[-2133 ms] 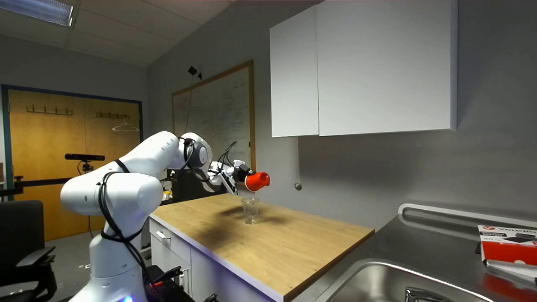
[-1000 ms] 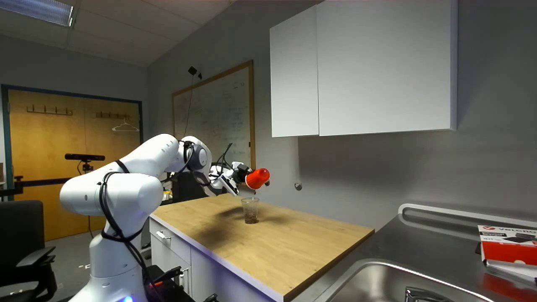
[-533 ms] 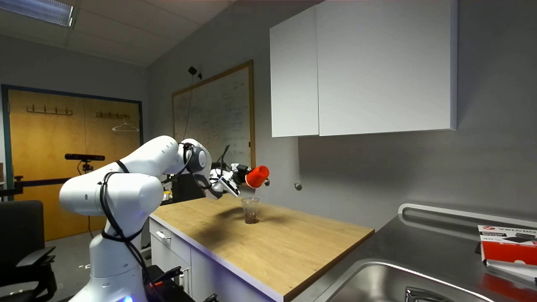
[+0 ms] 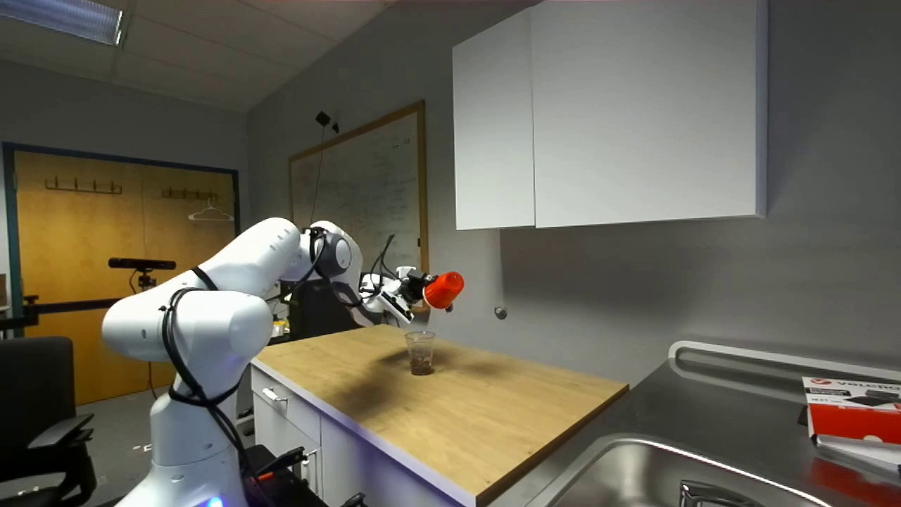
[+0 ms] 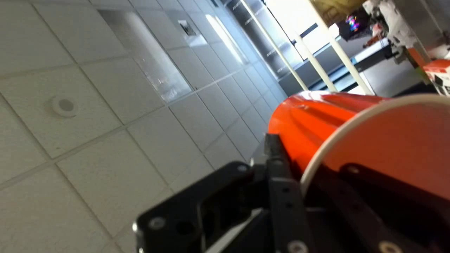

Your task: Pour the content from the orange cup into the glass cup

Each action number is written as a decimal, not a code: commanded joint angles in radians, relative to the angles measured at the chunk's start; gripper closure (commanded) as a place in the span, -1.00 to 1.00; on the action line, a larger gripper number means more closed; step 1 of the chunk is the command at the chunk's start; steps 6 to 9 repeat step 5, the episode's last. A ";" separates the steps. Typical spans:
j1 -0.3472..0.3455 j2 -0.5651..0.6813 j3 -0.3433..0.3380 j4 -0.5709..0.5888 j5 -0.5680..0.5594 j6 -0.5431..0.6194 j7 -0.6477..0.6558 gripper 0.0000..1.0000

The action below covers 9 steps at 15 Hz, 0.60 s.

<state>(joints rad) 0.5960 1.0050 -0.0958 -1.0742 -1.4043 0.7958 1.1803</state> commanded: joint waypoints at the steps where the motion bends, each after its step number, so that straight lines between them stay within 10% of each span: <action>1: -0.083 -0.172 0.010 -0.097 0.120 -0.039 0.046 0.96; 4: -0.156 -0.346 0.021 -0.234 0.097 0.168 0.064 0.98; 9: -0.214 -0.317 0.048 -0.131 0.139 0.033 0.034 0.97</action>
